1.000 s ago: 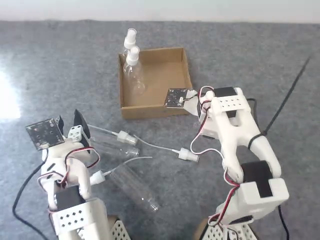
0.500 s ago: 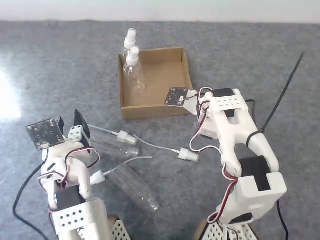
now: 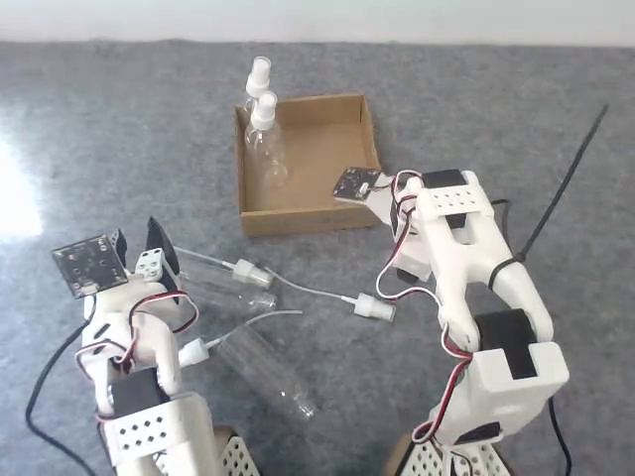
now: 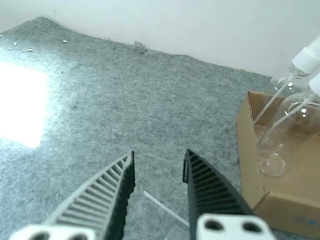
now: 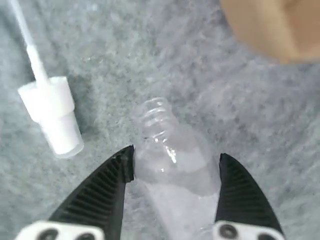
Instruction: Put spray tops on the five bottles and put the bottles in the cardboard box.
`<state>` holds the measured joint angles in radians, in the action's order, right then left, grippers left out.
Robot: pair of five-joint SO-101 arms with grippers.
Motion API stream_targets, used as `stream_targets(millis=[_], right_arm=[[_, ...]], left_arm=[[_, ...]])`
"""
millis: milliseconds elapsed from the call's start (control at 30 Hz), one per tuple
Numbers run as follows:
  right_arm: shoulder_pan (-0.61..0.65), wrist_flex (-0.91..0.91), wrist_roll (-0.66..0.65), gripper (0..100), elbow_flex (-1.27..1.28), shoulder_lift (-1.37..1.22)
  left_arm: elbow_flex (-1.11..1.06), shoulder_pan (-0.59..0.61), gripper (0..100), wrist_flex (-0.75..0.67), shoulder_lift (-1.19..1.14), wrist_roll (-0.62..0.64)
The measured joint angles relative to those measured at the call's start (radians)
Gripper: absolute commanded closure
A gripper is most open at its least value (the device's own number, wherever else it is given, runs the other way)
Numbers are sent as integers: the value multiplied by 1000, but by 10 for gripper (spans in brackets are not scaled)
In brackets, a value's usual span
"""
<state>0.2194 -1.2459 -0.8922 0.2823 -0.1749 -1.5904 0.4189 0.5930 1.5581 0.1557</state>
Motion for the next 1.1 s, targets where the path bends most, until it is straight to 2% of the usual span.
stream_targets(millis=[233, 467, 833, 1033, 1100], right_arm=[[20, -37, 204, 839, -15, 0], [17, -41, 462, 838, -15, 0], [-81, -41, 690, 828, -15, 0], [-86, -41, 692, 644, -15, 0], [-86, -41, 684, 630, -15, 0]], left_arm=[[0, 0, 844, 0, 0, 0], [0, 0, 844, 0, 0, 0], [0, 0, 844, 0, 0, 0], [0, 0, 844, 0, 0, -2], [0, 0, 844, 0, 0, -2]])
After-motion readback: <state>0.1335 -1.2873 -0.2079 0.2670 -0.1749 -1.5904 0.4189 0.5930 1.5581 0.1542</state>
